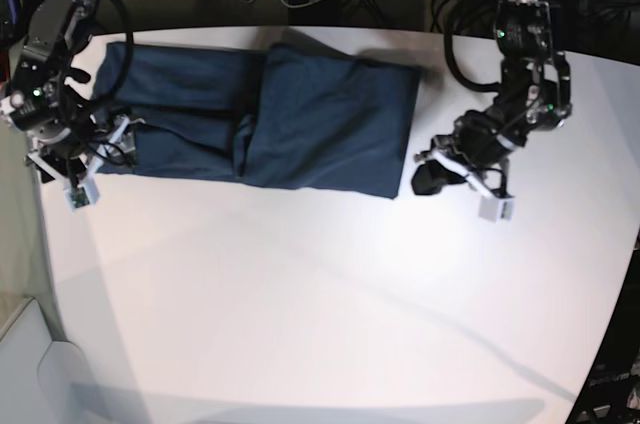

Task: Layout the t-shirt on the table in an organized manner, then fold the t-shirt properly
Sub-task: 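Lay the folded end down and press it flat with the left gripper, then lift the strip's end with the right gripper and fold it toward the left gripper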

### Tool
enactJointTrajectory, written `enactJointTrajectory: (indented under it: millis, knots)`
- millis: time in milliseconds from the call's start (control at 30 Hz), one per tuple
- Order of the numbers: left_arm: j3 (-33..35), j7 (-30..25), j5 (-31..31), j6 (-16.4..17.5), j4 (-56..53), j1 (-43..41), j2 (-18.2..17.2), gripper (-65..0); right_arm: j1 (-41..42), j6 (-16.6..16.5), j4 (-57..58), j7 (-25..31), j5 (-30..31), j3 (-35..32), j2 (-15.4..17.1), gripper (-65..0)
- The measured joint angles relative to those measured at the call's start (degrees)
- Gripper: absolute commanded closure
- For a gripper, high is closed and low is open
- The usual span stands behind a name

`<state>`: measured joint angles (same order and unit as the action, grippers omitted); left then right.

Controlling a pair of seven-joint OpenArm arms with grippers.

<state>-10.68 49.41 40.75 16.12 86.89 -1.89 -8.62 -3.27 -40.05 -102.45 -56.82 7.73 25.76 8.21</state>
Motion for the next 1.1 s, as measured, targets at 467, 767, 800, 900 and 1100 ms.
enactJointTrajectory:
  millis: [467, 767, 800, 900, 1100]
  knots:
    - [6.03, -4.28, -15.3, 0.98, -12.98, 5.51, 5.01, -0.1, -0.57, 0.0, 0.24, -2.56, 0.0, 4.72, -2.99, -49.3]
    - [2.99, -6.23, -13.84, 2.45, -11.93, 1.77, 4.81, -0.1, -0.48, 0.0, 10.19, -2.56, -0.55, 10.23, -3.17, -49.3]
    - [2.54, -6.25, -13.46, 2.6, -11.87, 1.44, 4.83, -0.1, -0.57, 0.0, 10.82, -2.49, -0.42, 10.25, -3.17, -49.3]
    - [1.66, -6.16, -13.57, 2.73, -10.34, -0.04, 4.81, -0.1, -0.35, 0.0, 11.72, -1.84, 0.04, 10.21, -3.1, -49.3]
    - [1.51, -4.46, -15.26, 2.25, -6.32, -2.43, 4.63, -0.1, 2.19, 0.02, 14.53, -1.18, 0.09, 10.08, -2.8, -49.3]
